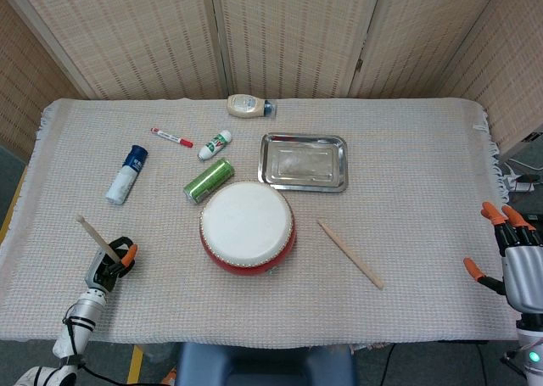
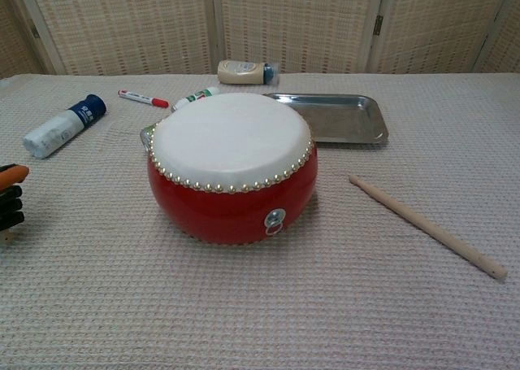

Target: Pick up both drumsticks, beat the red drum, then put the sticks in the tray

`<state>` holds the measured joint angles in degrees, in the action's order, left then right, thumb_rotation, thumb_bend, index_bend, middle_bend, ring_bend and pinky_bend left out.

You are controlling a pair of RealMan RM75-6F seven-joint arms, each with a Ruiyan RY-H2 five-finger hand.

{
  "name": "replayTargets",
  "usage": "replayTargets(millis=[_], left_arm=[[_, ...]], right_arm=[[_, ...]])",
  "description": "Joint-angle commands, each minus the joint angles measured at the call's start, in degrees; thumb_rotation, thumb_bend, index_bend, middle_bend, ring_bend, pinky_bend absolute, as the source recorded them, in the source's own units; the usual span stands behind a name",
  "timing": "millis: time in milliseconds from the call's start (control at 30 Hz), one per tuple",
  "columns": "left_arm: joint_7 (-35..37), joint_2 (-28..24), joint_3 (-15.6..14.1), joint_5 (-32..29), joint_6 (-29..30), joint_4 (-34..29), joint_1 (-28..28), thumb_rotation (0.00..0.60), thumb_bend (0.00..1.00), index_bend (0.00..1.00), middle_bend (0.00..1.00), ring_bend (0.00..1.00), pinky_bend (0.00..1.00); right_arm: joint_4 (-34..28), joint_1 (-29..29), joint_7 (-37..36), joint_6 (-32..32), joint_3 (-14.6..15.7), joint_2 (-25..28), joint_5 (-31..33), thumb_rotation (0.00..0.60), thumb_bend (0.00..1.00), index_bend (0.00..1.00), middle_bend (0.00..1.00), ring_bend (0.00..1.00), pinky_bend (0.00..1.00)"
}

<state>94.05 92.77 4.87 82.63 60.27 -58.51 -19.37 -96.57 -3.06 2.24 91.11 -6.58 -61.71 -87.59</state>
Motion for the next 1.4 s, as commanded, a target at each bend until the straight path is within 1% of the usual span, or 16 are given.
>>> replayTargets(millis=[33, 100, 233, 400, 433, 467, 567, 600, 667, 767, 900, 1000, 1133, 1200, 1267, 1400], left_arm=[[-0.3, -0.1, 0.0, -0.3, -0.5, -0.1, 0.0, 0.600, 0.29, 1.00, 1.00, 1.00, 1.00], [-0.8, -0.3, -0.1, -0.5, -1.0, -0.3, -0.2, 0.600, 0.25, 1.00, 1.00, 1.00, 1.00], [-4.3, -0.6, -0.1, -0.9, -1.4, -1.2, -0.2, 0.600, 0.22, 1.00, 1.00, 1.00, 1.00], [-7.0, -0.9, 0.2, -1.5, -1.0, -2.4, 0.0, 0.600, 0.23, 1.00, 1.00, 1.00, 1.00], [-7.5, -0.9, 0.4, -1.6, -0.7, -2.5, 0.0, 0.600, 0.25, 1.00, 1.00, 1.00, 1.00], [-8.1, -0.8, 0.5, -1.7, -0.5, -2.7, 0.1, 0.600, 0.30, 1.00, 1.00, 1.00, 1.00], [-10.4, -1.1, 0.8, -1.9, -0.1, -2.9, 0.1, 0.600, 0.48, 1.00, 1.00, 1.00, 1.00], [-11.2, -1.2, 0.8, -1.8, 0.1, -3.2, 0.2, 0.600, 0.52, 1.00, 1.00, 1.00, 1.00], [-13.2, -1.8, 0.6, -1.4, 0.4, -3.5, 0.1, 0.600, 0.63, 1.00, 1.00, 1.00, 1.00], [-17.4, -3.9, 0.0, 0.0, 1.4, -4.3, -0.2, 0.600, 0.73, 1.00, 1.00, 1.00, 1.00], [-27.9, -7.6, -0.4, 1.6, 3.4, -5.6, -0.6, 0.600, 0.75, 1.00, 1.00, 1.00, 1.00], [-38.2, -10.8, -0.5, 2.5, 5.3, -7.8, -0.7, 0.600, 0.75, 1.00, 1.00, 1.00, 1.00], [-52.5, -14.4, 0.0, 2.8, 8.3, -12.2, -0.5, 0.600, 0.75, 1.00, 1.00, 1.00, 1.00], [-58.1, -15.4, 0.6, 2.5, 10.0, -14.4, -0.2, 0.600, 0.74, 1.00, 1.00, 1.00, 1.00], [-61.6, -16.2, 0.8, 2.3, 10.9, -16.1, 0.0, 0.600, 0.74, 1.00, 1.00, 1.00, 1.00], [-68.4, -16.9, 1.2, 2.4, 13.4, -18.3, 0.4, 0.600, 0.70, 1.00, 1.00, 1.00, 1.00]], right_arm=[[0.0, 0.0, -0.1, 0.0, 0.0, 0.0, 0.0, 0.600, 0.12, 0.09, 0.21, 0.08, 0.23], [0.0, 0.0, -0.1, -0.1, 0.0, 0.0, 0.0, 0.600, 0.12, 0.09, 0.21, 0.08, 0.23], [0.0, -0.2, 0.0, -0.3, 0.0, -0.1, 0.0, 0.600, 0.12, 0.09, 0.21, 0.08, 0.23], [0.1, -0.2, 0.0, -0.3, 0.0, -0.2, -0.1, 0.600, 0.12, 0.09, 0.21, 0.08, 0.23], [0.1, -0.3, 0.0, -0.2, 0.0, -0.2, -0.2, 0.600, 0.12, 0.09, 0.21, 0.08, 0.23], [0.1, -0.3, 0.0, -0.2, -0.1, -0.2, -0.2, 0.600, 0.12, 0.09, 0.21, 0.08, 0.23], [0.2, -0.1, -0.2, 0.3, -0.1, -0.2, -0.4, 0.600, 0.12, 0.09, 0.21, 0.08, 0.23], [0.3, 0.0, -0.4, 0.4, 0.0, -0.2, -0.5, 0.600, 0.12, 0.09, 0.21, 0.08, 0.23], [0.4, 0.0, -0.6, 0.2, 0.1, -0.2, -0.4, 0.600, 0.12, 0.09, 0.21, 0.08, 0.23], [-0.1, 0.0, -1.3, -1.3, 0.6, 0.1, 0.5, 0.600, 0.12, 0.09, 0.21, 0.08, 0.23], [-2.4, -1.0, -3.2, -6.6, 2.0, 1.9, 2.2, 0.600, 0.12, 0.09, 0.21, 0.08, 0.24], [-4.2, -2.5, -2.7, -11.6, 2.9, 2.3, 4.0, 0.600, 0.12, 0.09, 0.21, 0.08, 0.26], [-7.4, -5.5, -1.3, -20.3, 3.9, 1.8, 8.3, 0.600, 0.12, 0.09, 0.21, 0.09, 0.28], [-8.1, -7.4, 0.0, -24.1, 3.9, 0.8, 10.1, 0.600, 0.12, 0.09, 0.21, 0.09, 0.28], [-8.0, -9.0, 1.5, -26.5, 3.7, -0.7, 11.6, 0.600, 0.12, 0.09, 0.21, 0.09, 0.29], [-6.5, -12.2, 6.4, -30.6, 2.7, -5.8, 16.7, 0.600, 0.12, 0.10, 0.21, 0.09, 0.29]])
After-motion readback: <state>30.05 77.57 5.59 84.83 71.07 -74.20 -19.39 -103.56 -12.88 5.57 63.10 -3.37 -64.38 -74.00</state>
